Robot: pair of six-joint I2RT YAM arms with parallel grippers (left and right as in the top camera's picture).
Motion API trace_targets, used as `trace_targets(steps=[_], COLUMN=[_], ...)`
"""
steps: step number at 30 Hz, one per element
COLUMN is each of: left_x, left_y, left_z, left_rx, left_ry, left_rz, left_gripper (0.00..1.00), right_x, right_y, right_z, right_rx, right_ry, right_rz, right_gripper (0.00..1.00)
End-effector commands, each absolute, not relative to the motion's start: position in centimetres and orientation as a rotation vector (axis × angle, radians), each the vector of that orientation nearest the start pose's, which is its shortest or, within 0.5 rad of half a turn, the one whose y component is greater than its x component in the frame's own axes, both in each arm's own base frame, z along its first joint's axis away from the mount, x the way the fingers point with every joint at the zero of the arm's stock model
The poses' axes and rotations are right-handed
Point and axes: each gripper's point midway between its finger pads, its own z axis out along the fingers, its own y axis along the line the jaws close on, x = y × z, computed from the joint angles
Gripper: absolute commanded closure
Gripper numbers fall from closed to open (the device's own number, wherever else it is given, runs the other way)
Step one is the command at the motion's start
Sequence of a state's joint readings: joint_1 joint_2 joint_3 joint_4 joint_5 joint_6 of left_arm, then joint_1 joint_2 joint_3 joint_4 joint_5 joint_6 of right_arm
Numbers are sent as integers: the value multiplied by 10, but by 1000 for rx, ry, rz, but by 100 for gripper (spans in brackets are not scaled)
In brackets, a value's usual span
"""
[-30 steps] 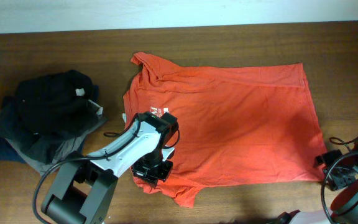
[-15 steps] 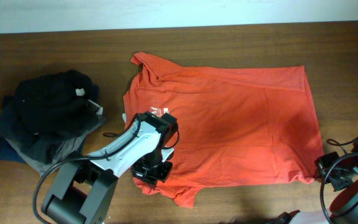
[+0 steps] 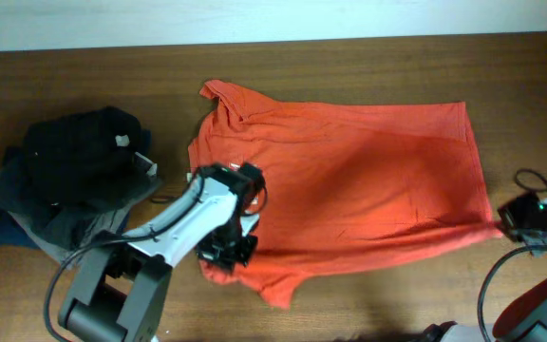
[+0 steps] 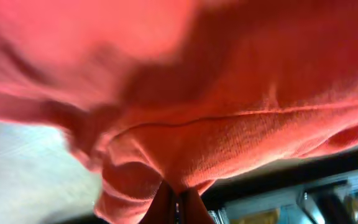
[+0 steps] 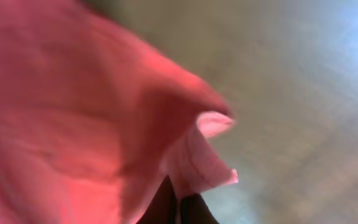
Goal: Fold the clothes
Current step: 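Fold the bottom hem upward toward the collar with both grippers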
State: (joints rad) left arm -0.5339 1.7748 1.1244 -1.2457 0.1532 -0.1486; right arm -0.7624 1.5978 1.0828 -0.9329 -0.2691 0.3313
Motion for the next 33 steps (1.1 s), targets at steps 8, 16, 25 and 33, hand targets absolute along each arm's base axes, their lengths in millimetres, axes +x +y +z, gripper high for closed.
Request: trace_targets(steps=[8, 16, 25, 33], left_x=[263, 310, 343, 341], left_y=[-133, -132, -139, -119], left_z=[55, 65, 72, 69], left_rx=[654, 646, 674, 671], left_ry=[3142, 2971, 2823, 2853], left_rz=[-140, -148, -159, -11], left_gripper=[100, 100, 99, 55], right_x=[324, 349, 354, 352], right_y=[-156, -173, -176, -175], right_z=[91, 95, 93, 91], right_rx=[1265, 1232, 1221, 1228], right_ry=[2420, 2314, 2304, 2315], right_rz=[414, 401, 396, 399], right_gripper=[96, 96, 92, 42])
